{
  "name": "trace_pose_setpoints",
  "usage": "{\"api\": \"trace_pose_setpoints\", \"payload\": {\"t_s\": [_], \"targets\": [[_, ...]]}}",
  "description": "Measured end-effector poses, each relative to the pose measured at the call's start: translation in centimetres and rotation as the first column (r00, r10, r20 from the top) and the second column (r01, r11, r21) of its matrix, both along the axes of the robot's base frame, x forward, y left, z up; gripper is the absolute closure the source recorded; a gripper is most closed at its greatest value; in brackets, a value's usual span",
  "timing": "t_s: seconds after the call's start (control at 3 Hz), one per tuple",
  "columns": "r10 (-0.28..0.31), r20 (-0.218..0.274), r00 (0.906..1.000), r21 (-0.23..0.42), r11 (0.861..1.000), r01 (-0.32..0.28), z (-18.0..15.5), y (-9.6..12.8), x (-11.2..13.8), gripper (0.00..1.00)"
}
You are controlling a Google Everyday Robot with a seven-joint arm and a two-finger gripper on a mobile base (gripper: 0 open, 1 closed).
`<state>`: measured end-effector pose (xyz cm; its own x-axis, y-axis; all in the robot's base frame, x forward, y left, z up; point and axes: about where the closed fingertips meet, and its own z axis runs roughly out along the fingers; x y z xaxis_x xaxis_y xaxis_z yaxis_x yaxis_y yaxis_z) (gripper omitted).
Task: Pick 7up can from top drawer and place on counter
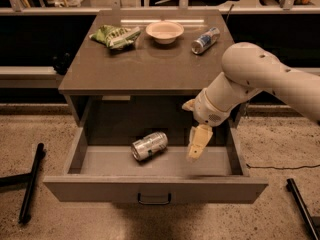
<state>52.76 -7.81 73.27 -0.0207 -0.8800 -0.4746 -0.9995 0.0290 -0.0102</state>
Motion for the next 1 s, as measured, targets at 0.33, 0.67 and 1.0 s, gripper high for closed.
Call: {"api": "trace_pose_setpoints", "payload": {"t_s": [0.33, 0.67, 1.0], "targets": [[0.029, 0.009, 0.9995, 0.013, 1.0, -0.029, -0.6, 0.5, 0.3, 0.0], [0.073, 0.052, 0.996, 0.033, 0.997, -0.075, -1.7, 1.4, 1.3, 0.0], [0.12, 0.085, 0.9891, 0.046, 0.991, -0.124, -3.2, 2.8, 2.5, 0.0]]}}
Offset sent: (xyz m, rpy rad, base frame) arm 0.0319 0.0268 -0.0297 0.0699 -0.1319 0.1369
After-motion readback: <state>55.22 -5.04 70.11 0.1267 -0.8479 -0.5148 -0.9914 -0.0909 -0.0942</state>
